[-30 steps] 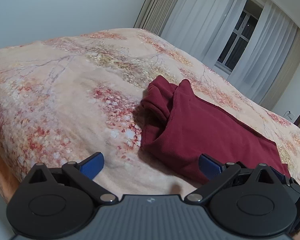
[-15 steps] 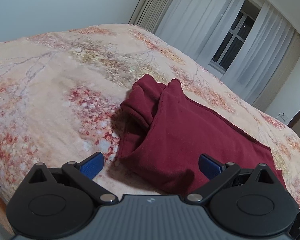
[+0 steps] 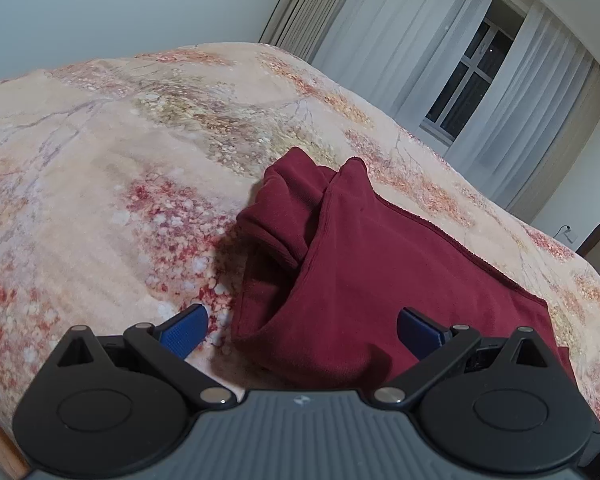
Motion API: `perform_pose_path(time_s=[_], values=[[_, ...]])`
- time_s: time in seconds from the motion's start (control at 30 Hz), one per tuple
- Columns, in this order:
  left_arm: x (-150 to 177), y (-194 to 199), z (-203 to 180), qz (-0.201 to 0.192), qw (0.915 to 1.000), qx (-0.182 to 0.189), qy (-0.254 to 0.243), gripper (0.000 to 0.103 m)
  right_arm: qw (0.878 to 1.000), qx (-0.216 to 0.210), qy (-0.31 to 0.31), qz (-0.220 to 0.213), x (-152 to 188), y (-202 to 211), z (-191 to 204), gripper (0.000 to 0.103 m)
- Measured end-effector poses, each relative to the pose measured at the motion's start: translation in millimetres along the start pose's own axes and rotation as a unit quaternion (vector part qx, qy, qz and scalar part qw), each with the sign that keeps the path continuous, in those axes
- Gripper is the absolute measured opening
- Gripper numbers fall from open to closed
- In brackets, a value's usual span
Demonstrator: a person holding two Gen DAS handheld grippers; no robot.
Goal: Fold small clothes
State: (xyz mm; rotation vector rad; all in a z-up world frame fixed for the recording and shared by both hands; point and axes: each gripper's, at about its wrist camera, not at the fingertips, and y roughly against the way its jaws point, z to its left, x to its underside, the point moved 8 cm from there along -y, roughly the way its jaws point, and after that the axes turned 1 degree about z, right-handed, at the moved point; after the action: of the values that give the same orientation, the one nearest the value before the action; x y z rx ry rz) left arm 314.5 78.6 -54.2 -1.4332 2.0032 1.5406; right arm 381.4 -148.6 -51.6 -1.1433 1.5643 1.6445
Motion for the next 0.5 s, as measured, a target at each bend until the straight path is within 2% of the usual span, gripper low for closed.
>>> perform_pose_path(time_s=[0.3,0.5], values=[[-3.9,-2.7,3.0,-0.008,0.9997,0.016,0.018,0.102,1.0,0.0,0.0,0.0,0.2,0.1,0.0,0.103],[-5.8,-5.8,0.7,-0.01,0.9998,0.018,0.01,0.102,1.0,0.0,0.0,0.0,0.3,0.2,0.0,0.103]])
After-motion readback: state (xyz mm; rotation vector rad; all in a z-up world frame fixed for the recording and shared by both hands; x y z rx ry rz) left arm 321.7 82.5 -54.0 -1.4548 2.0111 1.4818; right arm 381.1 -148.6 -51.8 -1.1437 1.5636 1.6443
